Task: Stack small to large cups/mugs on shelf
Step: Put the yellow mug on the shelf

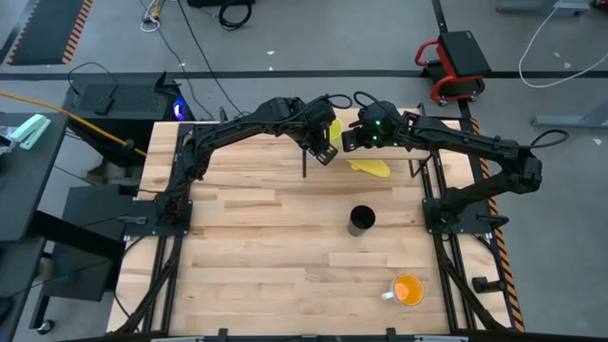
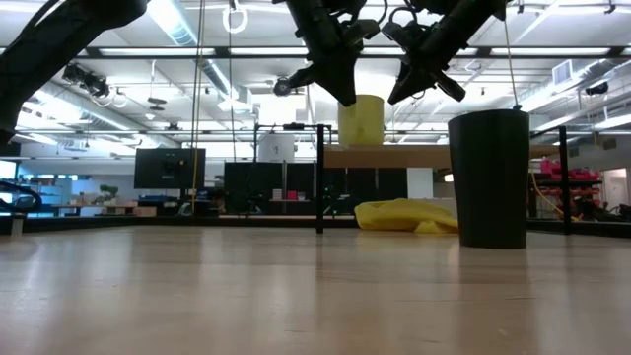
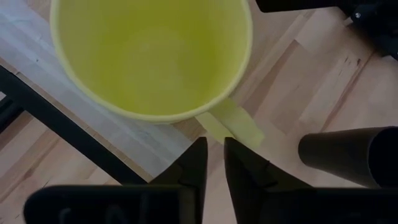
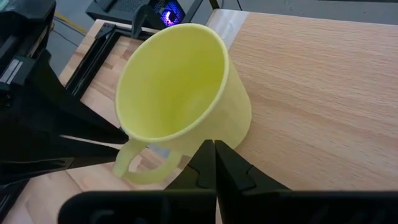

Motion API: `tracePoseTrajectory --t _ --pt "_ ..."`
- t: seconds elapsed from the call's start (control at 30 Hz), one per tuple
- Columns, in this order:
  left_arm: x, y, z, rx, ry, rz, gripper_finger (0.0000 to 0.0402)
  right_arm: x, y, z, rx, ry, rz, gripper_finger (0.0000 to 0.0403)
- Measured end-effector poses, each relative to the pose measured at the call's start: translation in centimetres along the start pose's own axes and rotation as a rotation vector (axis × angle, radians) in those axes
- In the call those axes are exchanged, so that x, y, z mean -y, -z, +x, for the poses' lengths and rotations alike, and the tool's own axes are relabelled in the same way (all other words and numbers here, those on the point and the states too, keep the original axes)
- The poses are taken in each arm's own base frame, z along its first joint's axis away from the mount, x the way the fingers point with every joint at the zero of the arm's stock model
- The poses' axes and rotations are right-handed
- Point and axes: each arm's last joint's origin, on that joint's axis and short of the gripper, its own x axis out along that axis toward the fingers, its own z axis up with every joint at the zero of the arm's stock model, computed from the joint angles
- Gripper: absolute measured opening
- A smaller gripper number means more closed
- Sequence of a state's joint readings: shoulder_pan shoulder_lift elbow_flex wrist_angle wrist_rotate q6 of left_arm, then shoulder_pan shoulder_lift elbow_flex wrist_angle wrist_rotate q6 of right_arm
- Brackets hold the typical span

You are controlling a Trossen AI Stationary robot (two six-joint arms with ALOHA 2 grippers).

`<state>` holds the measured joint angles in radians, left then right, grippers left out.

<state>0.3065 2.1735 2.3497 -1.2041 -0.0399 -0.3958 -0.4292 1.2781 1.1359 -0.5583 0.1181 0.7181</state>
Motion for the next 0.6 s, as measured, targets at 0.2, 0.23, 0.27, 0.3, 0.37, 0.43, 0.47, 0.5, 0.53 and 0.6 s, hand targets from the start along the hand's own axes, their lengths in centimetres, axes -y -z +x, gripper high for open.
tracePoseTrajectory --t 0.2,0.23,0.27,0.3,0.37,0.43,0.47,0.5,0.53,0.6 --pt "0.00 -0.01 0.02 0.000 0.000 0.000 0.0075 0.01 0.00 0.00 0.000 0.000 0.004 0.0001" --pt "0.00 -0.01 0.02 0.001 0.000 0.000 0.0076 0.00 0.01 0.00 -0.001 0.000 0.004 0.0001" --pt "0.01 -0.01 0.02 0.001 0.000 0.000 0.0077 0.00 0.01 0.00 0.000 0.000 0.004 0.0001" --pt "-0.02 -0.03 0.02 0.001 0.000 -0.001 0.0078 -0.01 0.00 0.00 0.000 0.000 0.005 0.0001" --pt "-0.11 -0.07 0.02 0.002 0.000 -0.003 0.0080 0.00 0.01 0.00 0.000 0.000 0.011 0.0001" --pt "-0.17 -0.11 0.03 0.004 -0.001 -0.004 0.0080 -0.01 0.01 0.00 0.000 0.000 0.012 0.0001" --pt "-0.18 -0.11 0.03 0.004 -0.001 -0.004 0.0080 0.00 0.00 0.00 0.000 0.000 0.012 0.0001" --pt "-0.17 -0.12 0.03 0.005 0.000 -0.004 0.0080 0.00 0.00 0.00 0.000 0.000 0.012 0.0001" --pt "-0.16 -0.14 0.03 0.007 0.000 -0.003 0.0080 0.00 0.01 0.00 0.000 0.000 0.012 0.0001" --pt "-0.14 -0.19 0.03 0.012 0.002 0.006 0.0082 -0.01 0.00 0.00 0.000 0.000 0.013 0.0001"
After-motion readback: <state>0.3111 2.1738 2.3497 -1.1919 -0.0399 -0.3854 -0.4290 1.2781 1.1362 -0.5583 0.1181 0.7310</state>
